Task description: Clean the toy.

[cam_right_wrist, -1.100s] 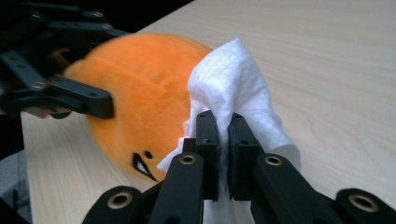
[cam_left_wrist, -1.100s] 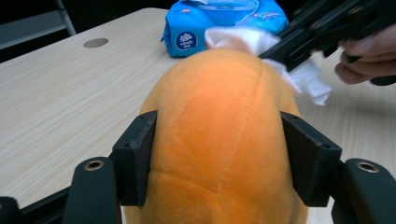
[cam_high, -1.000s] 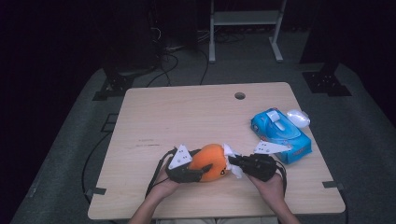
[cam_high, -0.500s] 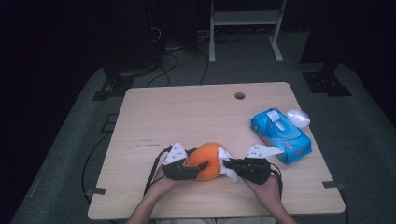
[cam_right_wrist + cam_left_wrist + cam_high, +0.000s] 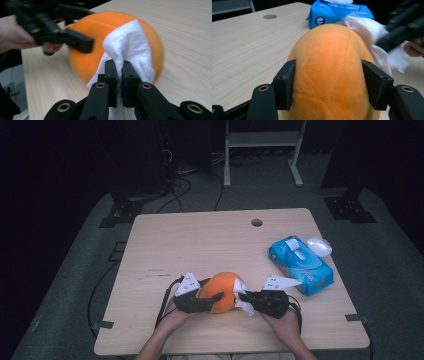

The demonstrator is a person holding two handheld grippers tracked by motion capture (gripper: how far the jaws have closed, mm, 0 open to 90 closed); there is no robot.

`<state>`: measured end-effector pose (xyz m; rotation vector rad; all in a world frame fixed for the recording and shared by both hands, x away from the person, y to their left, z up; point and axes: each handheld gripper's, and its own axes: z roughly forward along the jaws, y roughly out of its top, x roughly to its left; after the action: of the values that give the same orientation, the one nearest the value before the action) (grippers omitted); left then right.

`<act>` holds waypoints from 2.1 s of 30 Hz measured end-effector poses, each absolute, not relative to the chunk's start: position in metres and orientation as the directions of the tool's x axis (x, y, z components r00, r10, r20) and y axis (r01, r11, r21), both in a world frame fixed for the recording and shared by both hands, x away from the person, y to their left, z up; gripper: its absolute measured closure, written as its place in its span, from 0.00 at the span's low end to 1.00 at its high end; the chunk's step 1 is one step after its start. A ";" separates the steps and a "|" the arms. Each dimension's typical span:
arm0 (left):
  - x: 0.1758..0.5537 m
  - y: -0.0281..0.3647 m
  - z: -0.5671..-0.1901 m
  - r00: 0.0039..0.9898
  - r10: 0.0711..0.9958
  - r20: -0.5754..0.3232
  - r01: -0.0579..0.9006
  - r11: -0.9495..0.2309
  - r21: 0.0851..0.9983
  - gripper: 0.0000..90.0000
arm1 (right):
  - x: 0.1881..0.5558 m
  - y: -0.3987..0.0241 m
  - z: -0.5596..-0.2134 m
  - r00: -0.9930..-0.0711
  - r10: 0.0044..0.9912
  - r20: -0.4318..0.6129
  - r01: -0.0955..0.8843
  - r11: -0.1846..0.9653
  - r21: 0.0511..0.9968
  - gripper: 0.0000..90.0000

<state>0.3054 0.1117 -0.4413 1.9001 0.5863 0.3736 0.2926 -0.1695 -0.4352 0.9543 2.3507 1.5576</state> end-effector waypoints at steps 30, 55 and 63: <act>0.299 0.089 -0.435 0.861 0.504 0.074 0.135 -0.367 0.920 0.21 | 0.290 -0.170 -0.427 -0.775 0.604 0.184 0.392 0.232 0.890 0.94; 0.300 0.105 -0.442 0.885 0.465 0.002 0.191 -0.367 0.911 0.34 | 0.297 -0.183 -0.441 -0.738 0.636 0.226 0.446 0.208 0.871 0.93; 0.297 0.102 -0.443 0.891 0.453 0.021 0.172 -0.381 0.908 0.34 | 0.296 -0.184 -0.433 -0.741 0.637 0.213 0.424 0.199 0.883 0.93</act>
<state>0.2968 0.1017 -0.4426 1.9640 0.4560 0.3215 0.2956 -0.1838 -0.4327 1.0214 2.2689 1.5676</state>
